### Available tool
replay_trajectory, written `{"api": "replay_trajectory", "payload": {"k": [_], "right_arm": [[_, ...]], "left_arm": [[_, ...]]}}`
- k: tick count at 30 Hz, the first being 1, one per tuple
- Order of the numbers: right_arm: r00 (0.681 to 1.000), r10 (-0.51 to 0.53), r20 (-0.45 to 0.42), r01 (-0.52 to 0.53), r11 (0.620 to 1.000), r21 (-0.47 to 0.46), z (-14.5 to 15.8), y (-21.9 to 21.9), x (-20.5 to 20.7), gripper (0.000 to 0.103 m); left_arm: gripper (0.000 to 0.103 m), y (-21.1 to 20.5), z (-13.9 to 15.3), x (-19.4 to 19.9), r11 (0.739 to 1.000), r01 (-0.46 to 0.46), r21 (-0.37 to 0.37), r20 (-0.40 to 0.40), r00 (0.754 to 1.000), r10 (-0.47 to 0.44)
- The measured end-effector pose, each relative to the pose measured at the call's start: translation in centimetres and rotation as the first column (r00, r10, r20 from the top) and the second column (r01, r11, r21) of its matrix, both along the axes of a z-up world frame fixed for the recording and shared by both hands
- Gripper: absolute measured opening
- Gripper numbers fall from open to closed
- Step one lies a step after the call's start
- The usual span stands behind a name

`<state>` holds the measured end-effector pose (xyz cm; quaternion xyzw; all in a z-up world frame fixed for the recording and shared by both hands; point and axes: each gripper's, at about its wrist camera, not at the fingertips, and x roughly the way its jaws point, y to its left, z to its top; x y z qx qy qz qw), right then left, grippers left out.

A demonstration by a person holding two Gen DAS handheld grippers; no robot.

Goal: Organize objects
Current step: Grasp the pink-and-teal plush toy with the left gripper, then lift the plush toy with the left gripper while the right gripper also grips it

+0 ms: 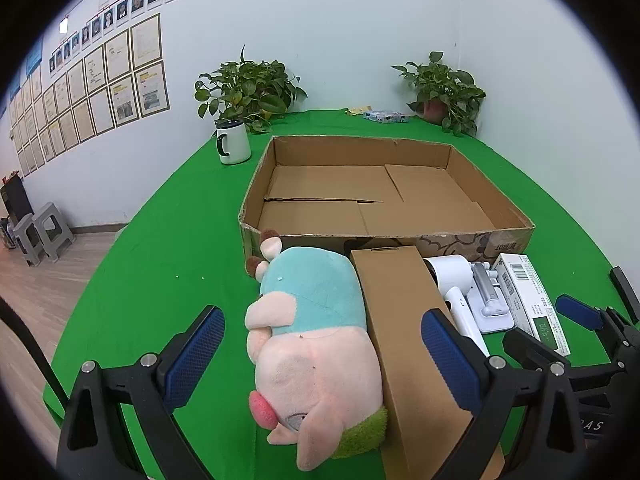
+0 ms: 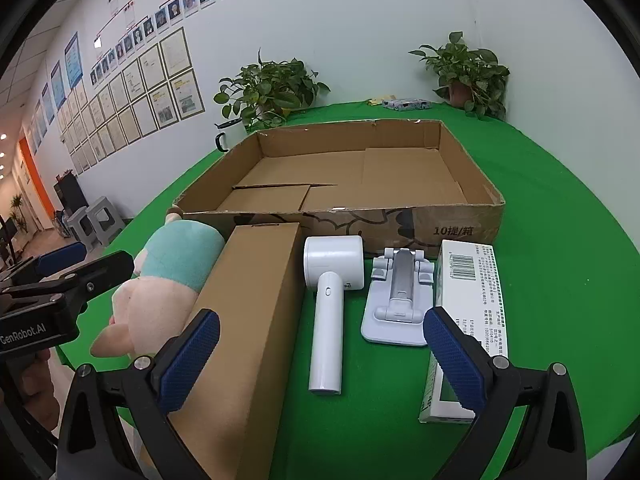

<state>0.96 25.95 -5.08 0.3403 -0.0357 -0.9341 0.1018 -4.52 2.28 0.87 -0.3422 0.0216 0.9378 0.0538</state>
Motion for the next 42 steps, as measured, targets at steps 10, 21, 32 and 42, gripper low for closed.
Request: {"api": "replay_trajectory", "payload": {"k": [10, 21, 32, 42], "right_arm": [[0.999, -0.002, 0.044, 0.002, 1.000, 0.008, -0.1, 0.1, -1.8, 0.103], [0.997, 0.052, 0.062, -0.054, 0.998, 0.043, -0.1, -1.9, -2.8, 0.103], [0.984, 0.166, 0.071, -0.165, 0.986, -0.018, 1.0, -3.4, -3.2, 0.103], [0.932, 0.358, 0.057, -0.345, 0.924, -0.164, 3.7, -6.3, -3.7, 0.102]], "left_arm": [[0.099, -1.0, -1.3, -0.8, 1.000, -0.004, 0.027, 0.040, 0.999, 0.003], [0.098, -2.6, -2.5, -1.4, 0.995, 0.018, 0.101, 0.064, 0.998, -0.025], [0.071, -4.1, -6.0, -2.3, 0.967, 0.069, 0.247, 0.153, 0.982, -0.109], [0.052, -5.3, -5.8, -1.4, 0.954, 0.092, 0.286, 0.149, 0.979, -0.139]]}}
